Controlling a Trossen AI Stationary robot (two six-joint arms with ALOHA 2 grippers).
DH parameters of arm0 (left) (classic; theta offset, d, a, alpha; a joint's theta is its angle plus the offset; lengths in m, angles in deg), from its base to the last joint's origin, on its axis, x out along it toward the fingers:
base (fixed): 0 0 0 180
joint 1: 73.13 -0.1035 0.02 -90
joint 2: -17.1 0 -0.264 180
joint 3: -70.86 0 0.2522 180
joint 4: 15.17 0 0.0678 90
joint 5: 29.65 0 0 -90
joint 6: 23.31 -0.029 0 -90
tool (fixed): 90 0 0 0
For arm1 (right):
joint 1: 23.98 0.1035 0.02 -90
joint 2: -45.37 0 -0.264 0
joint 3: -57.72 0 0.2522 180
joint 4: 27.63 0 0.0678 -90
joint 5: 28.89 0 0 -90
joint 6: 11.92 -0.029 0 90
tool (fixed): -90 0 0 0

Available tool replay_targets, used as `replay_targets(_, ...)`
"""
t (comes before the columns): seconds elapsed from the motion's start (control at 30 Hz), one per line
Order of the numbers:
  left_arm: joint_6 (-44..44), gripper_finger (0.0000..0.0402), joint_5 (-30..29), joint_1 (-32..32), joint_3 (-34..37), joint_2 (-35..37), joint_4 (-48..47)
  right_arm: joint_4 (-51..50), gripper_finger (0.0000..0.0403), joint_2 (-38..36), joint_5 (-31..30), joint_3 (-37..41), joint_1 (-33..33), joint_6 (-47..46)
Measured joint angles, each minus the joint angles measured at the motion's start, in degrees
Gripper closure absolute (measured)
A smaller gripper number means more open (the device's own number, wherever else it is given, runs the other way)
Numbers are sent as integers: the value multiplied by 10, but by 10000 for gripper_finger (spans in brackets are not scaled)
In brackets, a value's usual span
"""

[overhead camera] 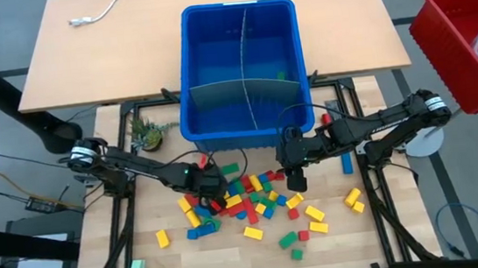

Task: Sort blocks
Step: Put the green block with the other green blocks into the blue bin

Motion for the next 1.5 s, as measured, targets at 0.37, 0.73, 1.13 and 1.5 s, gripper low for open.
replay_targets(0.37,15,206,22,3,-1,-37,33,0,239,0,1,0,0,-3)
replay_targets(0.73,-20,376,16,2,-24,-30,1,0,240,0,0,0,0,-3)
replay_targets(1.13,-229,370,-80,2,-266,-12,-277,12,241,0,-9,0,0,-3)
replay_targets(1.5,-428,363,-197,-40,-539,-12,-340,16,243,0,-11,0,0,-3)
